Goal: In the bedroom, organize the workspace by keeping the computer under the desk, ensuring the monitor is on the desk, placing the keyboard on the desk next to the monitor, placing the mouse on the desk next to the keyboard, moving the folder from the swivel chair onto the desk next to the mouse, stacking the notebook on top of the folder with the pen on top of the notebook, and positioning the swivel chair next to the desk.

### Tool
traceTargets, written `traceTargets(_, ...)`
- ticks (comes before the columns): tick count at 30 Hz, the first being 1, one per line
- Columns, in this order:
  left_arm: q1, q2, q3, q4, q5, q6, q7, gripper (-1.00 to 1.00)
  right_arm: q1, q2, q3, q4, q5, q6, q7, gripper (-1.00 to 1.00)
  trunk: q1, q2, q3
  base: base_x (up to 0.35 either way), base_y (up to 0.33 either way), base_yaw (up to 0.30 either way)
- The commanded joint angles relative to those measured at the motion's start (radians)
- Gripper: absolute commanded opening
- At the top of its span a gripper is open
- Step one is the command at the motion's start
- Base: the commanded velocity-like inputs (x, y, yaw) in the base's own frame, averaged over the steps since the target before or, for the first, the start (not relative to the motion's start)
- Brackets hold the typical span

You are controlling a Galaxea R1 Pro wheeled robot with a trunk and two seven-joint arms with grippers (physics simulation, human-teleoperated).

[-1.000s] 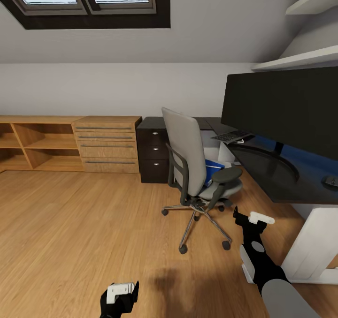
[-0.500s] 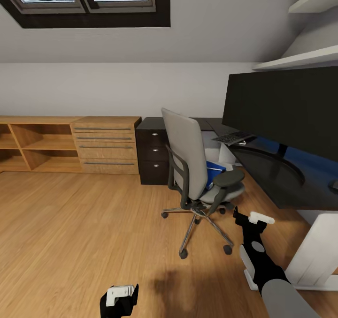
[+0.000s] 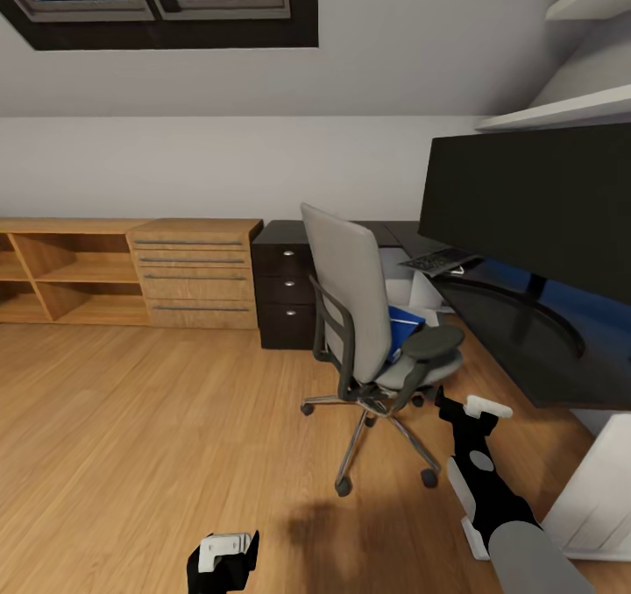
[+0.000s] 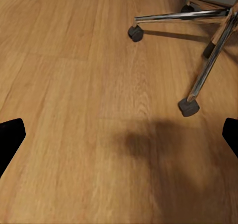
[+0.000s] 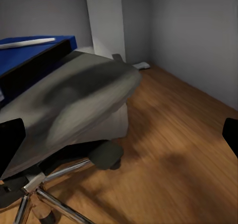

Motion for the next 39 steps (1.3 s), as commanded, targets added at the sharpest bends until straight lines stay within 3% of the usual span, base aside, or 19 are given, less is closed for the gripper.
traceTargets(1, 0.0, 0.0, -0.001, 0.001, 0.01, -0.003, -0.001, 1.0, -0.001, 0.0, 0.0, 0.001, 0.001, -0.003, -0.002, 1.0, 0.0, 0.0, -0.001, 0.031, 0.0, 0.0)
traceTargets(11, 0.0, 0.0, -0.001, 0.002, 0.01, -0.003, -0.002, 1.0, -0.001, -0.001, -0.001, 0.001, 0.001, -0.003, -0.002, 1.0, 0.0, 0.0, -0.001, 0.143, 0.0, 0.0)
traceTargets(39, 0.0, 0.0, -0.001, 0.022, 0.01, -0.003, 0.005, 1.0, -0.001, 0.002, 0.008, 0.001, 0.003, -0.006, 0.002, 1.0, 0.0, 0.0, -0.001, 0.004, 0.0, 0.0)
